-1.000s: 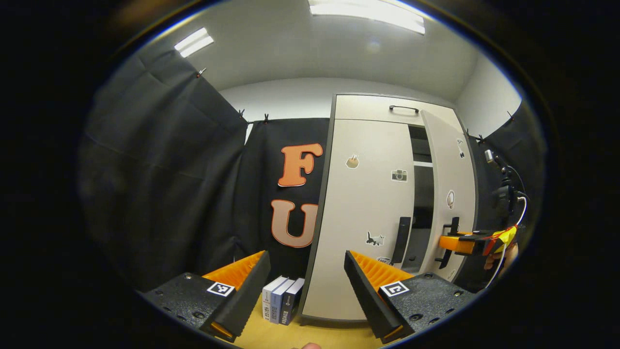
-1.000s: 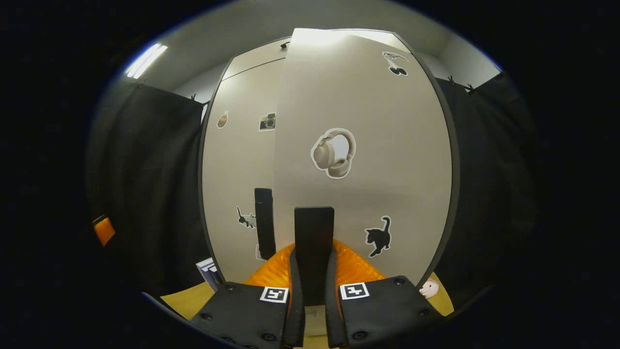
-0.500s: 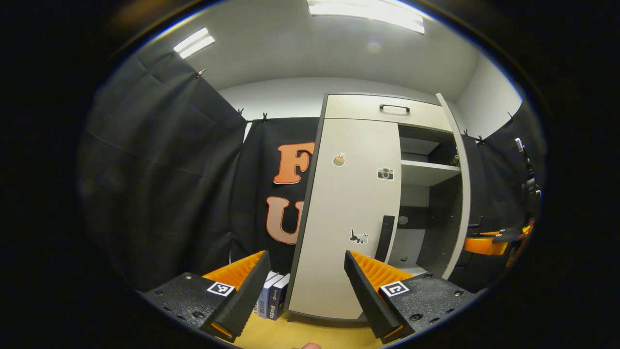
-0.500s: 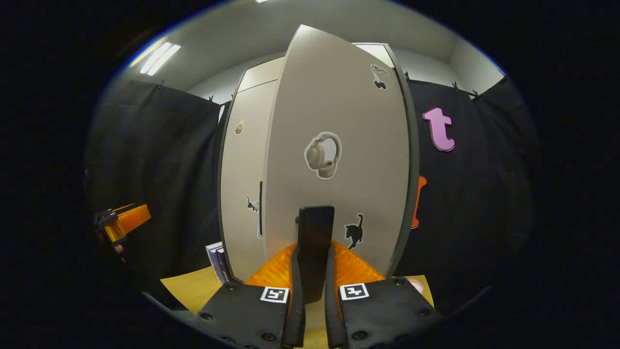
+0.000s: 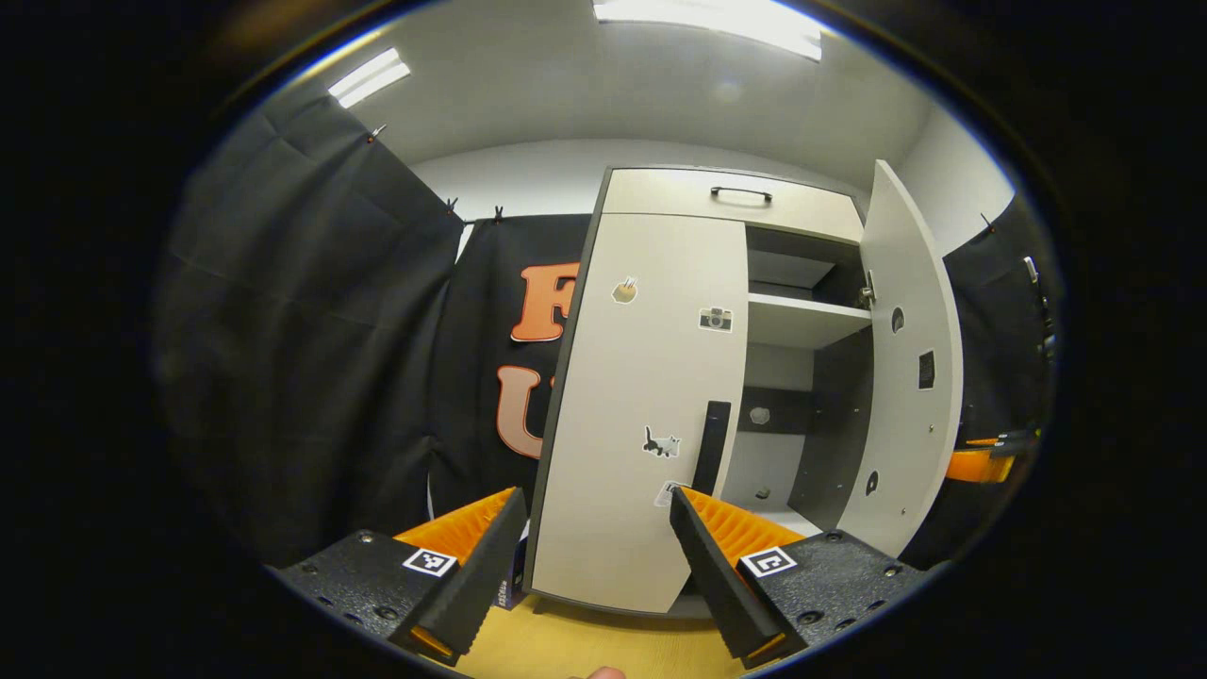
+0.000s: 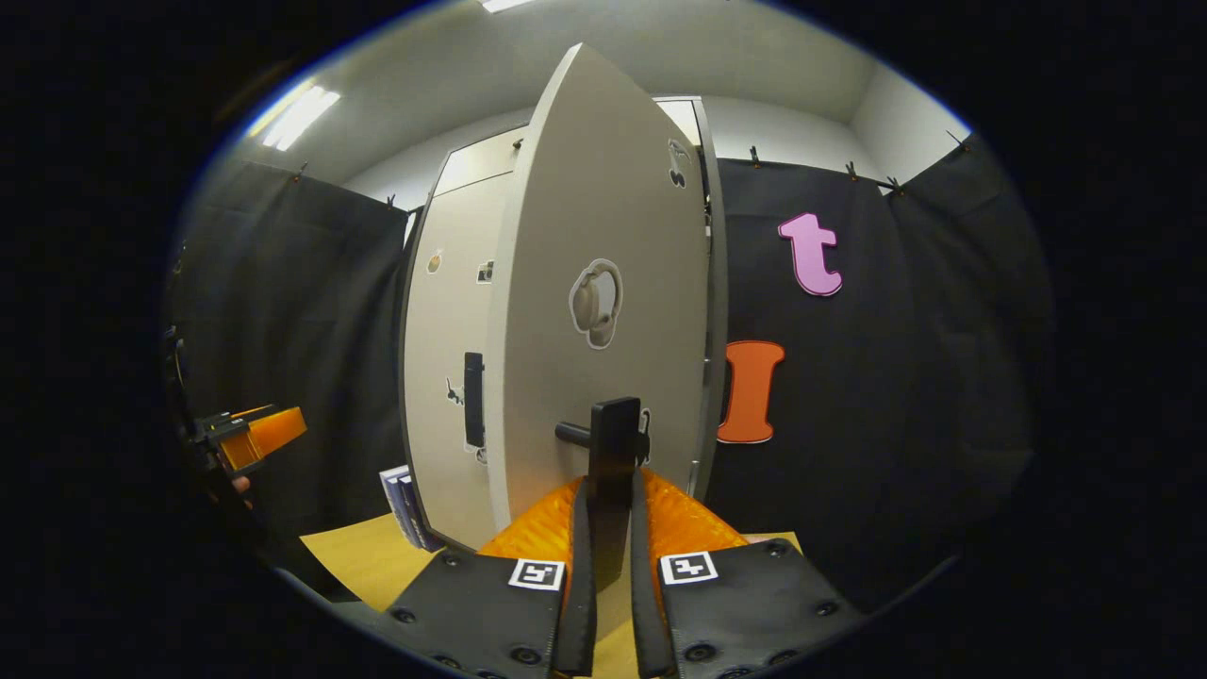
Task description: Open the right door of the double-door shoe cabinet with the right hand, and open the left door with the left hand.
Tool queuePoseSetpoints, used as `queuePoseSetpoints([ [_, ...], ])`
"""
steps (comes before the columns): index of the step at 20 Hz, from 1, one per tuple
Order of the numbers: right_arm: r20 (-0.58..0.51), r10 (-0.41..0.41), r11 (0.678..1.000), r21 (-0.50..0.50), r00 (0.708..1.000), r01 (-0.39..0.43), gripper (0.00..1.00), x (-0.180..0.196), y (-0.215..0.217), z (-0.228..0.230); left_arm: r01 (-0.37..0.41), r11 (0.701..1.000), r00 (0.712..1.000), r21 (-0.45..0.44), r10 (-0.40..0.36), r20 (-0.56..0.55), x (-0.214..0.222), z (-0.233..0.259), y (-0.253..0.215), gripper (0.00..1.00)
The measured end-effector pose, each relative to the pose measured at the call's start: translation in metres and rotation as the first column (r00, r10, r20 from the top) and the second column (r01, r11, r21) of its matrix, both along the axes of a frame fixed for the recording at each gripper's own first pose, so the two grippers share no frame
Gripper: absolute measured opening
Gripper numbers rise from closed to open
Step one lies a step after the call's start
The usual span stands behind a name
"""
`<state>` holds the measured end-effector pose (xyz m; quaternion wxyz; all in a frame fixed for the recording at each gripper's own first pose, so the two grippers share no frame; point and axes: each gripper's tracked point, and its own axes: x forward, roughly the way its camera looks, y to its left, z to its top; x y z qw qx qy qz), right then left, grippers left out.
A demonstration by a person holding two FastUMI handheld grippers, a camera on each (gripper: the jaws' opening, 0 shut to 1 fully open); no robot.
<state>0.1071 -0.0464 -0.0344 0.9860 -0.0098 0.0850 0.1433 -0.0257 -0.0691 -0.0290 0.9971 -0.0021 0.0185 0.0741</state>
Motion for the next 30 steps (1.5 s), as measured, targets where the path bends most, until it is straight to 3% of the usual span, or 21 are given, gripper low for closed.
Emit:
queuePoseSetpoints([
  [8, 0.033, -0.126, 0.988, -0.089, 0.991, 0.129, 0.23, 0.003, -0.045, -0.002, 0.023, 1.000, 1.000, -0.010, -0.023, -0.005, 0.005, -0.006, -0.011, 0.94],
  [10, 0.030, -0.133, 0.987, -0.084, 0.991, 0.135, 0.22, 0.005, -0.050, -0.002, 0.027, 1.000, 1.000, -0.015, -0.028, -0.011, 0.007, -0.009, -0.011, 0.91],
  [17, 0.015, -0.142, 0.990, -0.013, 0.990, 0.142, 0.17, 0.007, -0.064, -0.004, 0.040, 0.999, 0.998, -0.013, -0.041, -0.052, 0.026, -0.028, -0.009, 0.94],
  [18, 0.013, -0.141, 0.990, -0.014, 0.990, 0.141, 0.18, 0.006, -0.064, -0.005, 0.042, 0.999, 0.997, -0.016, -0.043, -0.060, 0.031, -0.032, -0.009, 0.91],
  [21, 0.004, -0.153, 0.987, -0.039, 0.988, 0.153, 0.18, 0.003, -0.065, -0.011, 0.053, 0.998, 0.996, -0.019, -0.054, -0.072, 0.037, -0.040, -0.013, 0.94],
  [27, 0.037, -0.182, 0.982, -0.036, 0.983, 0.183, 0.23, -0.035, -0.069, 0.005, 0.133, 0.990, 0.988, -0.037, -0.135, -0.078, 0.076, -0.039, -0.036, 0.94],
  [30, 0.063, -0.204, 0.978, -0.031, 0.977, 0.206, 0.17, -0.065, -0.072, 0.017, 0.179, 0.984, 0.981, -0.016, -0.179, -0.073, 0.110, -0.035, -0.049, 0.94],
])
